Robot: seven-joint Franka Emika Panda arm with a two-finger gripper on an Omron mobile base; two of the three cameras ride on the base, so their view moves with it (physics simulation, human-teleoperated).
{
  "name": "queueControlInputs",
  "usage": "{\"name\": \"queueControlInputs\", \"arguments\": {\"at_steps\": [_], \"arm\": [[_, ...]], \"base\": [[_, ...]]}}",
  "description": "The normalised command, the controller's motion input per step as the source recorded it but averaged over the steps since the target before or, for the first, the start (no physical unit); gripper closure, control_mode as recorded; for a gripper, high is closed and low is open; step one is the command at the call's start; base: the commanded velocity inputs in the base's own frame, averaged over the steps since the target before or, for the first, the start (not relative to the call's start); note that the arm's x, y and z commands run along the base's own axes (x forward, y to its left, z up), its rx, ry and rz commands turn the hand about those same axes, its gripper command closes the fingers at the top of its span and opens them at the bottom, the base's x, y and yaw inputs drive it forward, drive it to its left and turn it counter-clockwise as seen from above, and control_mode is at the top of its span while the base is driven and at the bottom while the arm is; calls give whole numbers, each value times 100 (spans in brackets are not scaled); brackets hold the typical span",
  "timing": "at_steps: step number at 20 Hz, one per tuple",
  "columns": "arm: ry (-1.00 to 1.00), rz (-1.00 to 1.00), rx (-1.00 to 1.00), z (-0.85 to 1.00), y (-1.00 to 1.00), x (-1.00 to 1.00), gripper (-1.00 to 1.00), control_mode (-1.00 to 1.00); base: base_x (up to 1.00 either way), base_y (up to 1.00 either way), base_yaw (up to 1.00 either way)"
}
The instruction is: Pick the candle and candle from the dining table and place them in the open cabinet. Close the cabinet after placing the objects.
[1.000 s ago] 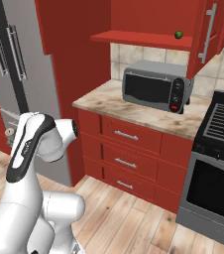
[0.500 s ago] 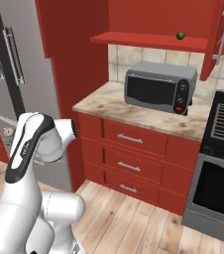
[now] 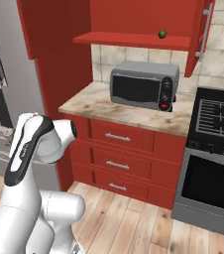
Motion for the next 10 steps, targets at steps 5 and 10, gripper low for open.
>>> {"name": "queueControlInputs", "arguments": {"at_steps": [5, 10], "arm": [[0, 0, 0, 0, 0, 0, 100, 100], [0, 0, 0, 0, 0, 0, 100, 100]], "base": [[53, 12, -19], [49, 2, -22]]}}
